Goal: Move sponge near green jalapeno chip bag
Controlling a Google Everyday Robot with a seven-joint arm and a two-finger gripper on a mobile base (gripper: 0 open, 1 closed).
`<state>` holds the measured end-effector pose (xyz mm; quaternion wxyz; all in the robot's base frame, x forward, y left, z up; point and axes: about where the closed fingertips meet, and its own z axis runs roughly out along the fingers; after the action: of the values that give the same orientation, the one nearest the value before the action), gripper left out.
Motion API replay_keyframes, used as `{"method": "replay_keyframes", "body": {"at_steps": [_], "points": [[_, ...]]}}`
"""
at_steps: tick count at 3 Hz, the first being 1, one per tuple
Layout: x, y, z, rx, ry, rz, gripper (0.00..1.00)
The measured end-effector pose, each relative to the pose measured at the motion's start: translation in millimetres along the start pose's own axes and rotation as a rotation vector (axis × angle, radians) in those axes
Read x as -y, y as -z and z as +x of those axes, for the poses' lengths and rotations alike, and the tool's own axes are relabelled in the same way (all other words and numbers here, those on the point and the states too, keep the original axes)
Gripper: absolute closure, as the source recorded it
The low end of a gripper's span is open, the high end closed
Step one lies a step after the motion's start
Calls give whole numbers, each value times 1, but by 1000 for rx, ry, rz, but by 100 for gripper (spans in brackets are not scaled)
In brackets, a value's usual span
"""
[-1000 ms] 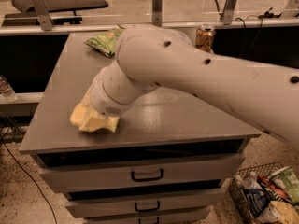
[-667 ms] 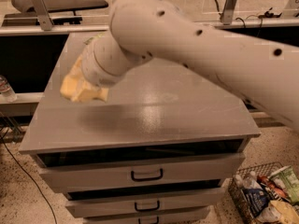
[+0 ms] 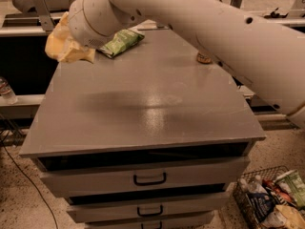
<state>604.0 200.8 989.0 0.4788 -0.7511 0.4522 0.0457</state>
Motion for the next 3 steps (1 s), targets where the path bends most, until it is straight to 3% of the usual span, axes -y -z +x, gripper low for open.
{"method": "replay_keyframes", "body": {"at_steps": [1,2,3], "points": [[0,1,0,-1,-1,2,100],[10,6,35,-69,20,37,100],[28,17,96,-149,19,108,100]]}}
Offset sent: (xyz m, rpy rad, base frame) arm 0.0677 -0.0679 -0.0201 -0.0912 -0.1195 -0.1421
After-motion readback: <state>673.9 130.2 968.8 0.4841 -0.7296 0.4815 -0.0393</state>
